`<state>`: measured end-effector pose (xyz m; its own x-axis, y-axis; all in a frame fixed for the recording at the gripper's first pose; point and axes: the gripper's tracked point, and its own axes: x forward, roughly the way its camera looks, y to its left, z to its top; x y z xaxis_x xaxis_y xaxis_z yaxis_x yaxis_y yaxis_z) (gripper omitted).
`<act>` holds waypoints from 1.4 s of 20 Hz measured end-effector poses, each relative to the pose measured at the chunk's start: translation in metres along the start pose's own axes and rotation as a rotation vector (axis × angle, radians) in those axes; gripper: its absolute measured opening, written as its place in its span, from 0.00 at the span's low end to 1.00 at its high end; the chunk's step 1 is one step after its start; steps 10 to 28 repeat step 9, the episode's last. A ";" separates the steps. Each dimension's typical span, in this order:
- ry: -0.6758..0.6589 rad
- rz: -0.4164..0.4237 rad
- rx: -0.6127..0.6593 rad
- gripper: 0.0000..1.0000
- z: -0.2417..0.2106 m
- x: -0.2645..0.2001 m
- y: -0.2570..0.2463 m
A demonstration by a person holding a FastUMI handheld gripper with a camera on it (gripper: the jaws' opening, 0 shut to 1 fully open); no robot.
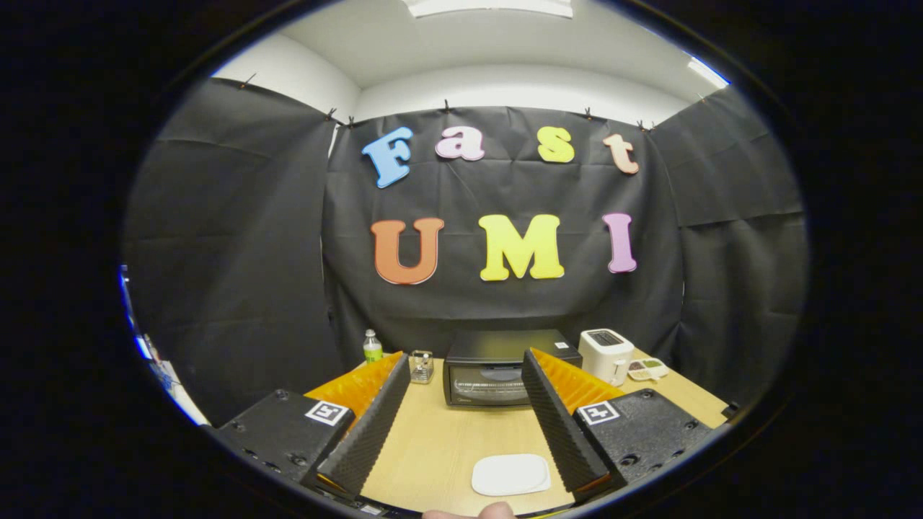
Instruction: Open the toaster oven, put the food inside, and close the toaster oven door.
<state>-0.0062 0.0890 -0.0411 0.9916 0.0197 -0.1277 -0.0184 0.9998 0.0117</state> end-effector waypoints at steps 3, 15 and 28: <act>-0.018 -0.002 -0.005 1.00 0.004 -0.002 -0.001; -0.052 -0.008 -0.048 1.00 0.006 -0.002 0.002; -0.052 -0.008 -0.048 1.00 0.006 -0.002 0.002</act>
